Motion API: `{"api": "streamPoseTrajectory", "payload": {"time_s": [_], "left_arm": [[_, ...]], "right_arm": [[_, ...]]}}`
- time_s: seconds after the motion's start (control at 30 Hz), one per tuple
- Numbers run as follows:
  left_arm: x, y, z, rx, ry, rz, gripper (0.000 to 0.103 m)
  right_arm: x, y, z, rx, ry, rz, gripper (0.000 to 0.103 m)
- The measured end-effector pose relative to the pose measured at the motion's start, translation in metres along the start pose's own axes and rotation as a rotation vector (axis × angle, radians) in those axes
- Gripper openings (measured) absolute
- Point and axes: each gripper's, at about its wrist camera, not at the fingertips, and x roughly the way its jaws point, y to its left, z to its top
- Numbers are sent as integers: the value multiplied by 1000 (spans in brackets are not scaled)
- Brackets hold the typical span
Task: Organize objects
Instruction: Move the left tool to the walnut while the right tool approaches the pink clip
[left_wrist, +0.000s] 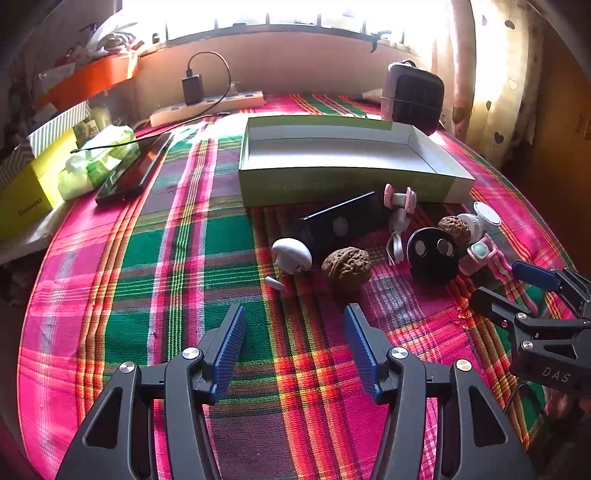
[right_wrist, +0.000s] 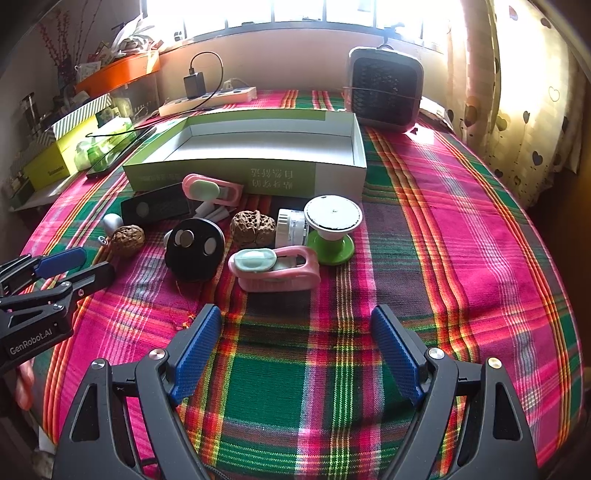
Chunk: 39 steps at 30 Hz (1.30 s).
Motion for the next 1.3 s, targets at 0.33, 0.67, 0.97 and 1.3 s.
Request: {"api": "streamPoseTrajectory", "payload": {"time_s": [0.33,0.67,0.97,1.3], "left_arm": [[0,-8,3,35,-7,-108,53],[7,-14,13,56,-12,-102,53],[10,-13,13,53,-2,-99,53],[10,-13,13,53,-2,-99,53]], "right_arm": [[-5,-6,9,-30,-47,76,83],[3,-6,21,-75,-44,131,68],[2,-2,17,-94,-25,193,53],[-9,4,8,-97,3,189,53]]}}
